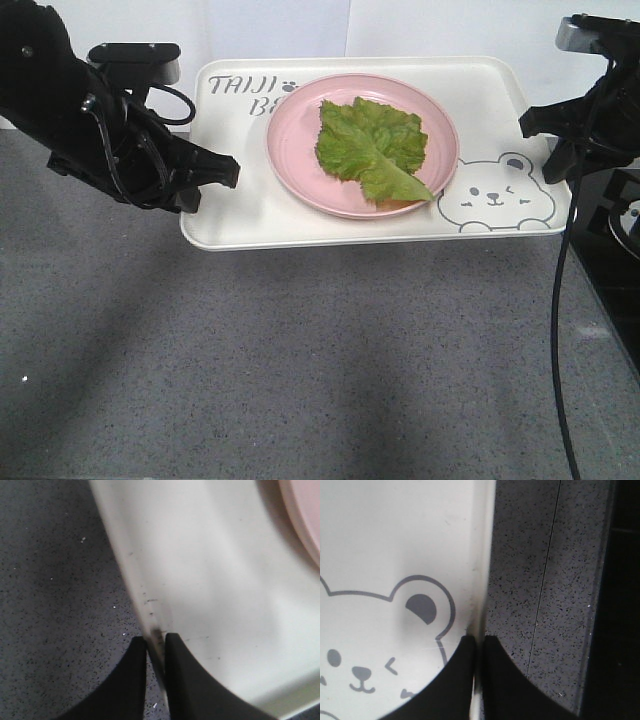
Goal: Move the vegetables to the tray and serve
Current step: 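Keep holding the tray while the base drives to another counter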
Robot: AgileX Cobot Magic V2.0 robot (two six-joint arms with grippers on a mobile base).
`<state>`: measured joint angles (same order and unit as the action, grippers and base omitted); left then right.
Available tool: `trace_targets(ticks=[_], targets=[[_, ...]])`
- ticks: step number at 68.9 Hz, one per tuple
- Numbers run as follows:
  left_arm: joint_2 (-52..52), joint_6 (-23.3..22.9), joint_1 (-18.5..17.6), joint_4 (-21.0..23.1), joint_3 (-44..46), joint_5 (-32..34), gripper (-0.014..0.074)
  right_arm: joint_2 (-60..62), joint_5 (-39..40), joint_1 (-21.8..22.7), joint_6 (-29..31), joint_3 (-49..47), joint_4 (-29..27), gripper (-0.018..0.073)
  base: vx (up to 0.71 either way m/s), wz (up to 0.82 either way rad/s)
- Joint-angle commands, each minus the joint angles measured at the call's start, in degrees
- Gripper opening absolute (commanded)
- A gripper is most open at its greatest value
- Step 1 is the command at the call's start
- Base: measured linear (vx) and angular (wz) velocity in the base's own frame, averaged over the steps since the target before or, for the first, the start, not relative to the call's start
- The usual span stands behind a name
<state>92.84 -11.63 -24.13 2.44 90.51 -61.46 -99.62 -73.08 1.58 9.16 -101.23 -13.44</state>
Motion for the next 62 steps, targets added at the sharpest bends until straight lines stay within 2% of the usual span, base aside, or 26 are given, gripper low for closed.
trace_targets(ticks=[1,62], targets=[[-2.94,1.55,-0.73,1.54,1.69,3.71,-0.0006,3.29,-0.42,-0.10,0.74,-1.64,-2.26,-0.0006,0.05,0.02],[-2.94,1.55,-0.73,1.54,1.69,3.71,-0.0006,3.29,-0.42,-0.10,0.74,-1.64,-2.26,-0.0006,0.04,0.02]])
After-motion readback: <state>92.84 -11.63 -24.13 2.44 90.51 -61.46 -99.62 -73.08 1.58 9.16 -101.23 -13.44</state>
